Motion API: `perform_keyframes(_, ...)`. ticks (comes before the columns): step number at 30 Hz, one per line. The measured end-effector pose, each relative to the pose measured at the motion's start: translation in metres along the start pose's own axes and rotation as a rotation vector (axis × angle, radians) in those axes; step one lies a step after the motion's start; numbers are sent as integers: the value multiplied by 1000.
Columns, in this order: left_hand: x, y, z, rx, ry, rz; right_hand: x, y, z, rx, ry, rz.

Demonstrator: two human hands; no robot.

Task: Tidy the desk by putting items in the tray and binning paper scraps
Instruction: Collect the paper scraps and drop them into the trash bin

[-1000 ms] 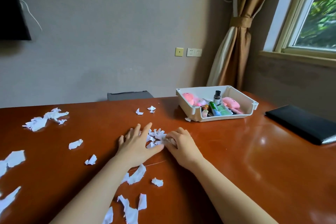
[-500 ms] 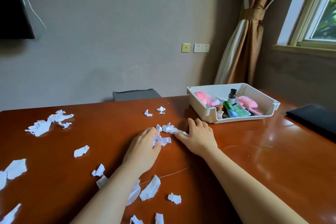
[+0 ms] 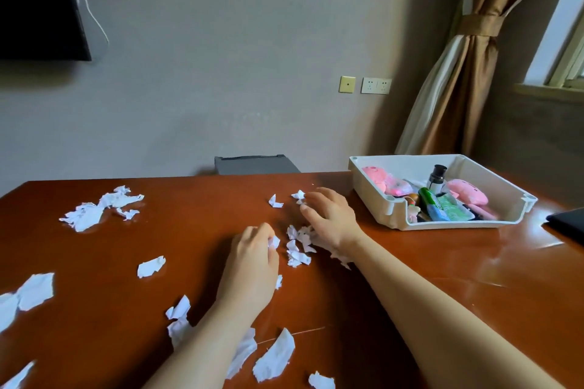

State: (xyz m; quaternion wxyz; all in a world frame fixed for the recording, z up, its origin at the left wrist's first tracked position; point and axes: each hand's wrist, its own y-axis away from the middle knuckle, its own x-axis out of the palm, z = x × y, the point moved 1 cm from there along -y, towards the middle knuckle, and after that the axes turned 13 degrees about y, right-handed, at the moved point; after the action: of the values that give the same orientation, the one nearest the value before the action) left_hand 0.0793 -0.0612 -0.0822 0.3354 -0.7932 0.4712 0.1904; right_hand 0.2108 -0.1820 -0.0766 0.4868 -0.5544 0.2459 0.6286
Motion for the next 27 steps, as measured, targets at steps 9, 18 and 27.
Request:
perform_keyframes(9,3,-3,6,62,52,65,6,-50,26,-102,53,284)
perform_keyframes(18,5,0,7,200,-109,192,-34,1,12,-121,110,393)
perform_keyframes(27,3,1,4,168,21,143,-60,62,5,-116,250,362)
